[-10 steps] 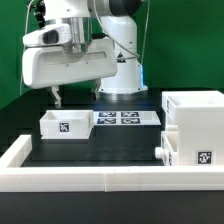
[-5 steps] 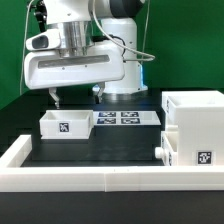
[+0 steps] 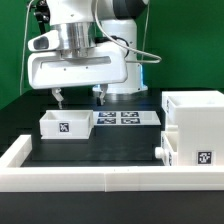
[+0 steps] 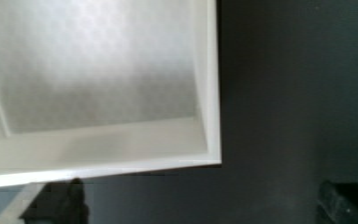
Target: Assemble drawer
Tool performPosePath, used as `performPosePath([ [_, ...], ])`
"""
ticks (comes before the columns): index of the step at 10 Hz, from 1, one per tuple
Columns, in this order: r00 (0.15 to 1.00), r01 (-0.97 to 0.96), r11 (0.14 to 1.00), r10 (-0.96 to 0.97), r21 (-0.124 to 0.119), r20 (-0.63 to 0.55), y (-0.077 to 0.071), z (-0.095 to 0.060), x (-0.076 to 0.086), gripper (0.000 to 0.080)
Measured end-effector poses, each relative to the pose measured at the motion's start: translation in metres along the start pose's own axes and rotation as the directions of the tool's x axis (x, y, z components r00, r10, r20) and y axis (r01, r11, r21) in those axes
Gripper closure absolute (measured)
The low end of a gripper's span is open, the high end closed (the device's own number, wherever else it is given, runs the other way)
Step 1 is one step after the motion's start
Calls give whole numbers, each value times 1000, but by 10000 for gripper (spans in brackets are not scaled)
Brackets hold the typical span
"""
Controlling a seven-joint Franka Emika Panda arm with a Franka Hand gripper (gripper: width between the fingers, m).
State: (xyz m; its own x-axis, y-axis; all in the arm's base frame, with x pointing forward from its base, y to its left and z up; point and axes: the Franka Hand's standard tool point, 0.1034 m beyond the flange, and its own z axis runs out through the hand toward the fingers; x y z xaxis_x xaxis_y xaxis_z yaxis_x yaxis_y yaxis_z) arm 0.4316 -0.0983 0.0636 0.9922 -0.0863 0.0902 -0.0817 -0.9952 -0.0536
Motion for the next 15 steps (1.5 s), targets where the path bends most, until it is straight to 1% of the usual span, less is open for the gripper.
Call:
performPosePath([
  [1, 997, 74, 997, -74, -11, -18, -23, 11, -12, 150],
  [2, 988, 157, 988, -157, -11, -5, -32, 15, -17, 150],
  [3, 990, 141, 990, -141, -12, -10, -28, 13, -14, 150],
  [9, 990, 141, 990, -142, -13, -7, -27, 14, -15, 150],
  [12, 993, 118, 993, -117, -22, 22, -6, 17, -32, 150],
  [13, 994, 109, 994, -108, -22, 31, -2, 19, -38, 150],
  [14, 994, 104, 994, -104, -19, 46, -3, 24, -47, 150],
  [15, 994, 106, 994, -105, -19, 43, -3, 23, -44, 150],
])
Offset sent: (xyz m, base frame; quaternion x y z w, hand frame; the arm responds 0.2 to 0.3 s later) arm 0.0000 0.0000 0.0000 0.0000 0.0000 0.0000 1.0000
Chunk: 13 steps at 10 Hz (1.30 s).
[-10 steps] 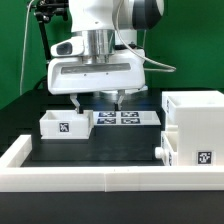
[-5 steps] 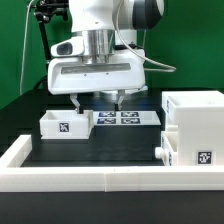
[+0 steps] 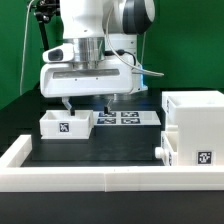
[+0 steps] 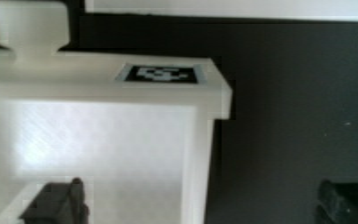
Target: Assemble drawer
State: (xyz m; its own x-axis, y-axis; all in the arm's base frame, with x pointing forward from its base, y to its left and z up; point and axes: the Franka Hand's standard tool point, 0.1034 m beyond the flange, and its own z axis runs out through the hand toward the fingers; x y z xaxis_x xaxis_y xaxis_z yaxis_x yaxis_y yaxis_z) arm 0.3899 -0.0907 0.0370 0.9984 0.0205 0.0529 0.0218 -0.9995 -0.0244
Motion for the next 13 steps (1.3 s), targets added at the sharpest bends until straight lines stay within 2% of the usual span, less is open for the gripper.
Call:
performPosePath([
  [5, 1000, -10, 1000, 10, 1, 4, -1, 1, -1, 150],
  [7, 998, -28, 999, 27, 19, 49, -7, 8, -9, 150],
  [9, 997, -17, 999, 15, 30, 70, -8, 12, -9, 150],
  [11, 997, -18, 999, 15, 33, 82, -8, 20, -11, 150],
  [13, 997, -17, 999, 15, 33, 81, -8, 19, -11, 150],
])
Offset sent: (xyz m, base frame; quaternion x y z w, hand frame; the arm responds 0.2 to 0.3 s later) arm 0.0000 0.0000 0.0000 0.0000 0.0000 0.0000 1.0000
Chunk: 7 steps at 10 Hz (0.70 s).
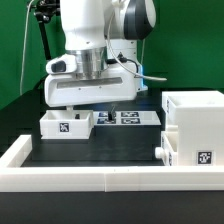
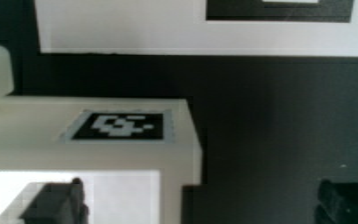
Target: Assemble drawer
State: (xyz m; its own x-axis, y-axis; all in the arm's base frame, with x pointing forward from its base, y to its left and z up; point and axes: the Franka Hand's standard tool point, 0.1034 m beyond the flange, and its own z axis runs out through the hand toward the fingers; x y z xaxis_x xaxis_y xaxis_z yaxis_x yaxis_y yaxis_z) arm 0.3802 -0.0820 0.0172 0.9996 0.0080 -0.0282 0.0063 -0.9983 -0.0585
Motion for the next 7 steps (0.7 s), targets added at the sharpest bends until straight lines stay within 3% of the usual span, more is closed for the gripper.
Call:
performPosePath([
  [7, 1000, -25, 1000, 25, -15, 3, -4, 9, -1, 150],
])
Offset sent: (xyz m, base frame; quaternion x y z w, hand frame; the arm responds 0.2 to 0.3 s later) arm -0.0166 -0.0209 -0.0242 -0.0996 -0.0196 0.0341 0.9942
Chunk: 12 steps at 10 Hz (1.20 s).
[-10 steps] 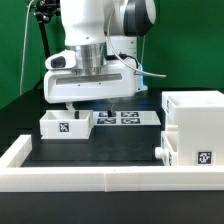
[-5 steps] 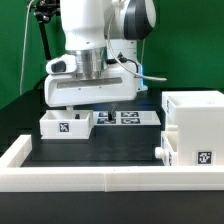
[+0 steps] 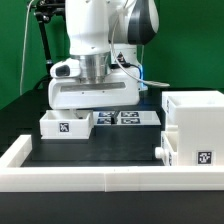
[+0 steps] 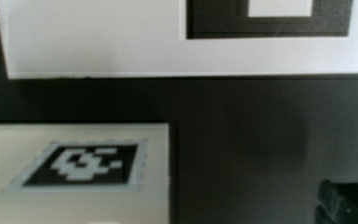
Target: Assemble drawer
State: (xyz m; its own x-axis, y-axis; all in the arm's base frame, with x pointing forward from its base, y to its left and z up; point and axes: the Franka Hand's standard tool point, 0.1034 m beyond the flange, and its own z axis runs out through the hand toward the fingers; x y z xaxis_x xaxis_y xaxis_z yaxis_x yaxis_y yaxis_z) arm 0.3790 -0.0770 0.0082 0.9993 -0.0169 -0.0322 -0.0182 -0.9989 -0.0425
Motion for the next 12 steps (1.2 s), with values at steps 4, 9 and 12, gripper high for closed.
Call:
performPosePath([
  [4, 1000, 27, 1000, -27, -3, 2, 7, 2, -3, 150],
  [9, 999, 37, 999, -37, -11, -5, 15, 3, -5, 240],
  [12, 999, 38, 999, -38, -11, -5, 15, 3, -5, 576],
])
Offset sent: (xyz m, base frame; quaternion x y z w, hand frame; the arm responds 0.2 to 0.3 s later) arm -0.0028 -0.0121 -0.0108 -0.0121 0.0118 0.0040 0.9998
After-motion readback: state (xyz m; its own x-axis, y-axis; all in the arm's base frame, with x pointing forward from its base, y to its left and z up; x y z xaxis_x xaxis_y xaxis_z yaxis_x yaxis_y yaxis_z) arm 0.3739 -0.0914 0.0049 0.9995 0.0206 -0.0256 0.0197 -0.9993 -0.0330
